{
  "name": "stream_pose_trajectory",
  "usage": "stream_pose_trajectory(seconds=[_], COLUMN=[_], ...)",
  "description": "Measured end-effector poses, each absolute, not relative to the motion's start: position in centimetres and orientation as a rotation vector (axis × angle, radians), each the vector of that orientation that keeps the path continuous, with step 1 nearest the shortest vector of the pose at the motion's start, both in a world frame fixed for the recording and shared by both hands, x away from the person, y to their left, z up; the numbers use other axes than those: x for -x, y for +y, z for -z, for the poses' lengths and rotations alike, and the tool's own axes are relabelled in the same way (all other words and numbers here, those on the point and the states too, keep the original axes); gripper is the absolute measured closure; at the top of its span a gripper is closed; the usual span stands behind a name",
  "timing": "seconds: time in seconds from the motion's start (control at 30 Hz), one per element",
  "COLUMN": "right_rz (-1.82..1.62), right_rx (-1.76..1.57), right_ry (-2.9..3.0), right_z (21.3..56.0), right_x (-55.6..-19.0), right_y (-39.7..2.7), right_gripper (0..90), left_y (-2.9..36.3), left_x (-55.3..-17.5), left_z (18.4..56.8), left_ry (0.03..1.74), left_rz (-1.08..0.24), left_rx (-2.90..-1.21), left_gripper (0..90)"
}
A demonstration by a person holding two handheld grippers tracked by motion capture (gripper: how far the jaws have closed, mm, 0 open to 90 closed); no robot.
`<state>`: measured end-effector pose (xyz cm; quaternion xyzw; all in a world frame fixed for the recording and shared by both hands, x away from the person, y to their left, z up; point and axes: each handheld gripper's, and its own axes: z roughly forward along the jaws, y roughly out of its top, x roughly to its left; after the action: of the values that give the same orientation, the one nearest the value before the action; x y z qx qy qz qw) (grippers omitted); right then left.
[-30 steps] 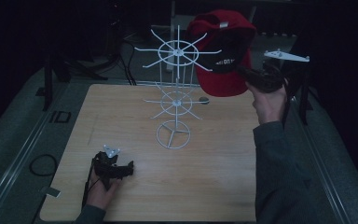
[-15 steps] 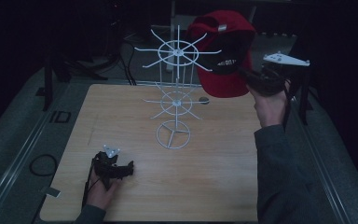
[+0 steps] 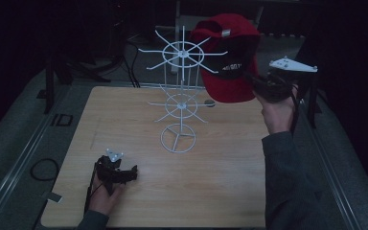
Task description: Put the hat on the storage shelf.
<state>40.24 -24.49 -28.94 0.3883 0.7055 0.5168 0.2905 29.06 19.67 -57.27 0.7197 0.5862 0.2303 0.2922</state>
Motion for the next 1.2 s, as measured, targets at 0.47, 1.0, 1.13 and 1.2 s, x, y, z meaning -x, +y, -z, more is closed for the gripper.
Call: stream_pose_trajectory(seconds=[0.47,1.0,1.13,1.2], right_rz=[-1.389,-1.334,-1.342,-1.349], right_rx=[-1.027,-1.042,-1.044,-1.044], right_ry=[1.900,1.962,1.974,1.972], right_z=[30.0,31.7,31.8,31.9], right_x=[-40.3,-41.0,-41.0,-41.0], right_y=[-25.2,-25.2,-25.2,-25.2], right_gripper=[85.4,83.3,81.5,79.7], left_y=[19.7,19.7,19.7,19.7], left_x=[-29.1,-29.1,-29.1,-29.1], left_z=[57.3,57.3,57.3,57.3], left_ry=[1.562,1.561,1.562,1.562], left_rz=[-0.613,-0.614,-0.615,-0.616], left_rx=[-1.918,-1.919,-1.917,-1.916], left_gripper=[1.9,1.9,1.9,1.9])
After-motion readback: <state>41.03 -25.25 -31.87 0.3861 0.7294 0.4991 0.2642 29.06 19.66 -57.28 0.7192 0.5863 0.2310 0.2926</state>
